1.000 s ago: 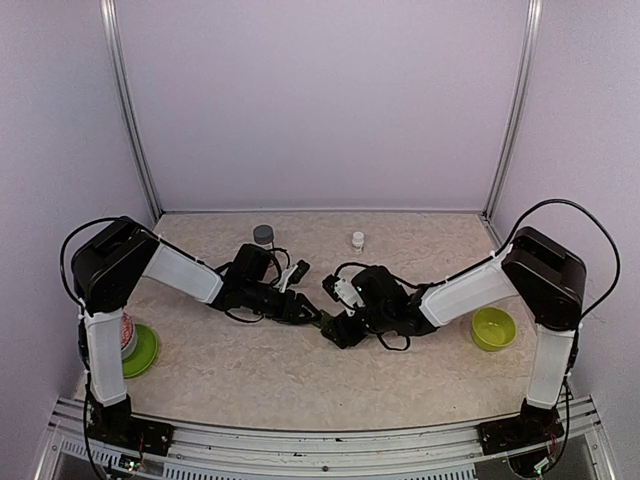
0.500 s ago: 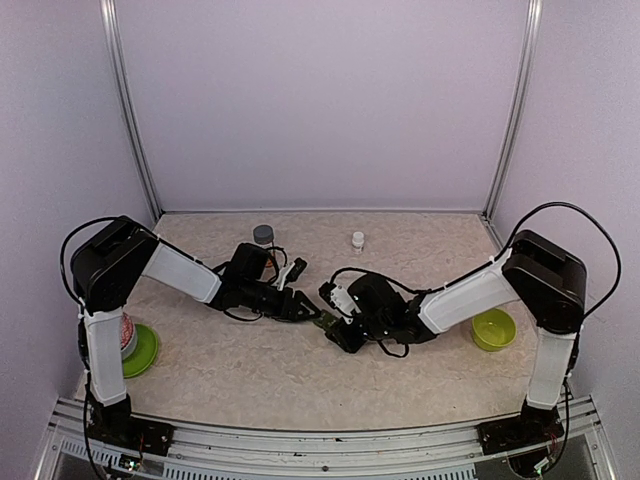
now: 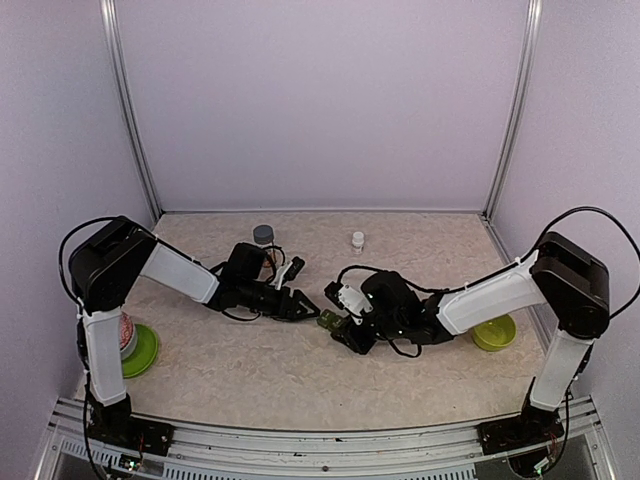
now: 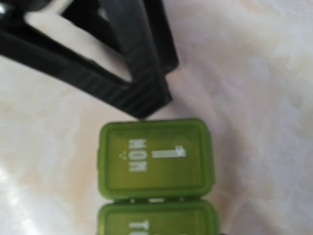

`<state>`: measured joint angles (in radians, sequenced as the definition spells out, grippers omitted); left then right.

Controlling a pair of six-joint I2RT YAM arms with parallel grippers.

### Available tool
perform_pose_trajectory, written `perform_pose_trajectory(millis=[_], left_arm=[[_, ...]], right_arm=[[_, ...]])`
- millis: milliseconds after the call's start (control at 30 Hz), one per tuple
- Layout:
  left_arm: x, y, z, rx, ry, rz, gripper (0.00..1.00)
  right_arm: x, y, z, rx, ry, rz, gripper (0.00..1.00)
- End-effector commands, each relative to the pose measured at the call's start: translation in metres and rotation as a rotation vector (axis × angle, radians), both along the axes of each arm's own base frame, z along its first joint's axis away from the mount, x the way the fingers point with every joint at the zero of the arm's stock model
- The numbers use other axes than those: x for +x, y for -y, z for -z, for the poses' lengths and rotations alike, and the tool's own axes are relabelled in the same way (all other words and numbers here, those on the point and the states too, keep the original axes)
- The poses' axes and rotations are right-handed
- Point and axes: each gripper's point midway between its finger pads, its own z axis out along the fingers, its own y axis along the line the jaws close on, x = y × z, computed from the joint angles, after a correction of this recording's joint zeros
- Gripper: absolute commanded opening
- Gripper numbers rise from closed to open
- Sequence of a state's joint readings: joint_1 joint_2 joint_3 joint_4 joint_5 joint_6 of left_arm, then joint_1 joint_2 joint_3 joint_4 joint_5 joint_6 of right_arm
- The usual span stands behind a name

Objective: Sort the pills into containers
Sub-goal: Pick up the pill container from the center of the board, then pass from the right arm to the left

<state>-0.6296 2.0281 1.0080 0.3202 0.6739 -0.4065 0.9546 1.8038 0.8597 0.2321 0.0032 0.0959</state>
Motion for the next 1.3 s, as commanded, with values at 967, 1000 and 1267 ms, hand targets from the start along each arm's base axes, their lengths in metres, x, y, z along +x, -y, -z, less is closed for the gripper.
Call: perform_pose_trajectory(millis=[967, 1000, 1267], left_arm=[[-0.143, 0.002, -0.160, -0.421, 0.641, 0.536, 0.99], [-0.144, 0.002, -0.160, -0.423, 0.643, 0.540, 0.99], [-0.147, 0.006, -0.156, -0.399, 0.660, 0.562, 0.92]], right_arm=[[-0.098, 0.021, -0.115, 0.225, -0.043, -0.407, 0.39], [-0.101, 0.020, -0.116, 0.237, -0.047, -0.421, 0.39], [-0.117, 0.019, -0.134, 0.305, -0.056, -0.503, 0.40]])
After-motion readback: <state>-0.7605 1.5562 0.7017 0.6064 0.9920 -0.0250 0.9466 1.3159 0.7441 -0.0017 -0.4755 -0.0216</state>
